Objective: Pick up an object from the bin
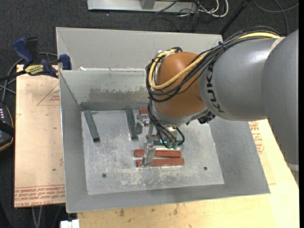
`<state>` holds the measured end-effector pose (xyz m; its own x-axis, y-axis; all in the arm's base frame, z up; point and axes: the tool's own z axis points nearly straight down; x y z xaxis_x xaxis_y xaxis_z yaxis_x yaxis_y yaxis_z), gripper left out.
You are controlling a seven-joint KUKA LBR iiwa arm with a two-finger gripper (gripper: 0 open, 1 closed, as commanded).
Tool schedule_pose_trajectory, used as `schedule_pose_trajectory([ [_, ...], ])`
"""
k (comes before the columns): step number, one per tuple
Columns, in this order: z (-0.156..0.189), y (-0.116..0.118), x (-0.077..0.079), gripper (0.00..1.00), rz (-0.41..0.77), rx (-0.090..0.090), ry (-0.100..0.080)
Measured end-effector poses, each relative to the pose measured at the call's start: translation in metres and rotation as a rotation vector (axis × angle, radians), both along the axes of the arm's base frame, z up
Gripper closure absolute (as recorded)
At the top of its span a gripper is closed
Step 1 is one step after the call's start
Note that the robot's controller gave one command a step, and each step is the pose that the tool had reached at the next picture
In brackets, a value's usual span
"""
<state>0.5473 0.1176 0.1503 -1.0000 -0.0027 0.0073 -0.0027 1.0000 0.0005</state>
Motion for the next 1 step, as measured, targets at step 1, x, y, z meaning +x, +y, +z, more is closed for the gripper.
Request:
schedule_pose_trajectory([
  [1, -0.0847, -0.0445, -0.0134, 0.0, -0.032, -0.002, 0.0],
])
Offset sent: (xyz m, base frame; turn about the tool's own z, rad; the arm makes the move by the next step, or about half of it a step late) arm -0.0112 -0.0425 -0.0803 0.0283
